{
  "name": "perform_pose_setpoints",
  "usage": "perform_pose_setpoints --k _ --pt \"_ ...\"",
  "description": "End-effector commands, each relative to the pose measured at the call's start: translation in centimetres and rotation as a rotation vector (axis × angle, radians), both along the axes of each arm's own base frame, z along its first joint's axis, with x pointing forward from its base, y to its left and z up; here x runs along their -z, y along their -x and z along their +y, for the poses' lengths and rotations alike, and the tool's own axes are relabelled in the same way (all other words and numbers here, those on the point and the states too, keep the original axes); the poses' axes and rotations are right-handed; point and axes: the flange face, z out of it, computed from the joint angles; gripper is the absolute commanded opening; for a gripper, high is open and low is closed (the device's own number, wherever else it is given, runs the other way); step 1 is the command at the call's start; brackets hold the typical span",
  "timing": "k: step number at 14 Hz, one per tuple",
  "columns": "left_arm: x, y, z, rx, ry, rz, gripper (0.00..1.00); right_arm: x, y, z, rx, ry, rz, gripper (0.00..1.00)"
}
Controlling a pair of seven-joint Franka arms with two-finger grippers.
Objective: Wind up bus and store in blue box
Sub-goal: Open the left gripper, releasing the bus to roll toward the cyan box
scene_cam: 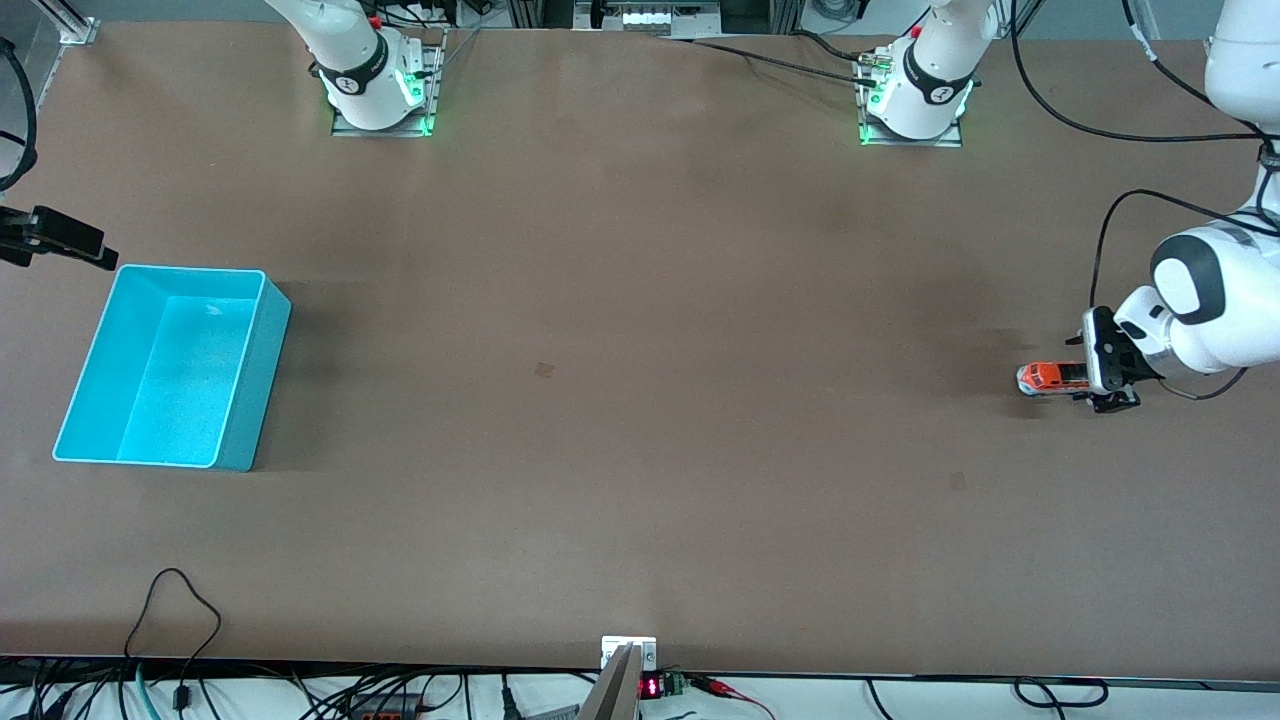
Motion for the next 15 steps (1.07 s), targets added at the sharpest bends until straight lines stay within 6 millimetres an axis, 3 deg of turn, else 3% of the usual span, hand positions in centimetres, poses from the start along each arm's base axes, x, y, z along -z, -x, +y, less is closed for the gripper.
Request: perform_pose_setpoints --k 1,6,9,15 --pt "-5.9 -0.1 -2.4 0.065 -0.017 -0.008 1.0 -0.2 0.1 0.2 0.01 -0.012 -0.006 1.0" --pt "-8.9 -1.1 -7.0 0.111 0.006 -0.038 1.0 -0.2 0.1 0.2 0.01 -0.012 -0.006 1.0" --pt "-10.6 -2.7 -11.8 0.158 0.001 -0.075 1.0 -0.2 0.1 0.2 0.01 -0.013 -0.006 1.0" --pt "-13.8 -4.7 -20.0 0.037 -0.017 -0.16 1.0 -0.3 0.1 0.2 0.01 -0.012 -0.007 1.0"
